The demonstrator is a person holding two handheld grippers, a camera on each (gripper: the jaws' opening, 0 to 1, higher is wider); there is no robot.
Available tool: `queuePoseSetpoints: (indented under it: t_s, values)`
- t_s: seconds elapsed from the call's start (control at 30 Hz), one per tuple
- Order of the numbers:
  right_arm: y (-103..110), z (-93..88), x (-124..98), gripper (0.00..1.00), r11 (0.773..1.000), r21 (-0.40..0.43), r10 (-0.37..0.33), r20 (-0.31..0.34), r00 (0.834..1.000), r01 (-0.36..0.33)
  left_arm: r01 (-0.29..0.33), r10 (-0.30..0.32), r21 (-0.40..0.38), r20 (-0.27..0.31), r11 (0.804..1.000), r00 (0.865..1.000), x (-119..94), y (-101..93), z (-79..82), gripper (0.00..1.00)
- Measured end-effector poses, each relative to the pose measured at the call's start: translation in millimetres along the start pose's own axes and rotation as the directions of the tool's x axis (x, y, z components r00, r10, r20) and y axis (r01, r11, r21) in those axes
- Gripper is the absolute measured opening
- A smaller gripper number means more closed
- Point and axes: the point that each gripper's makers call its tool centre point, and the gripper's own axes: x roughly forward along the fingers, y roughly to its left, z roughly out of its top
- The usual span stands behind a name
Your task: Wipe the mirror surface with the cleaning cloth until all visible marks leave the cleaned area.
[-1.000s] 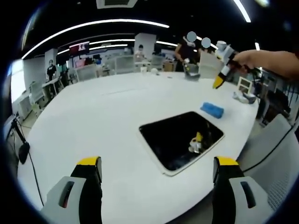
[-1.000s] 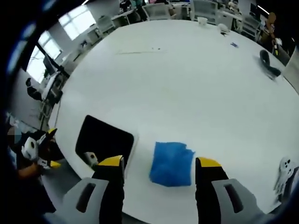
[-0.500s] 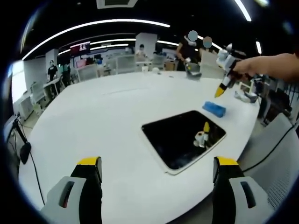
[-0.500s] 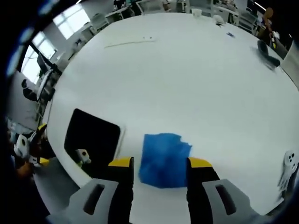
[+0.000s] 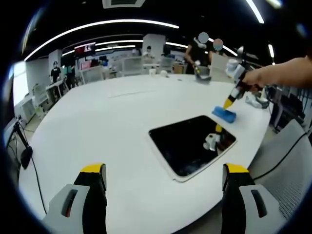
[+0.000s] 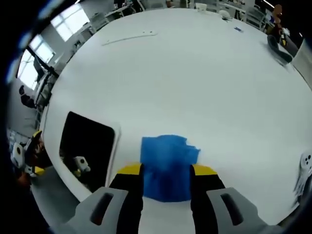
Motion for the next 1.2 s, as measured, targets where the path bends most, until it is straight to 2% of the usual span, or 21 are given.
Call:
queuePoseSetpoints:
  t_s: [0.13,0.27,0.37,0.43,0.5,0.57,0.7,1.2]
  values:
    - [1.5,-2.9,5.4,0.34,0.999,-0.037,-0.033,-0.025,0.999,0.032,0.003,-0.003,0.000,0.002,1.000,1.000,0.1,-0.6,0.3,0.99]
    - [0.6,-4.2,11.3,0.31,0.997,-0.033,-0.065,-0.042,0.997,0.063,0.010,-0.010,0.009,0.000,1.000,1.000,0.4,-2.3,0.4,0.99]
    - [-0.1,-5.1,15.8,0.25,0.996,-0.045,-0.076,-0.032,0.997,0.074,0.014,-0.014,0.010,-0.002,1.000,1.000,0.5,-3.0,0.0,0.99]
    - [0.4,-13.7,20.9,0.25,0.997,-0.035,-0.074,-0.055,0.996,0.072,0.016,-0.016,0.010,-0.001,1.000,1.000,0.4,-3.3,0.1,0.99]
    - [-7.7,-8.9,21.7,0.18,0.992,-0.052,-0.114,-0.032,0.993,0.113,0.019,-0.019,0.011,-0.003,1.000,1.000,0.6,-3.9,-0.1,0.99]
    - [-9.9,-8.1,18.7,0.15,0.993,-0.015,-0.116,-0.031,0.993,0.115,0.021,-0.021,0.010,-0.005,1.000,1.000,0.8,-4.3,-0.4,0.99]
    - [-14.8,-7.7,18.2,0.08,0.992,-0.006,-0.128,-0.036,0.991,0.128,0.031,-0.031,0.014,-0.010,0.999,0.999,1.6,-6.2,-1.2,0.99]
    - [-19.1,-7.5,19.2,0.03,0.993,0.031,-0.113,-0.099,0.989,0.116,0.028,-0.028,0.016,-0.026,0.999,0.999,2.3,-4.6,-3.5,0.99]
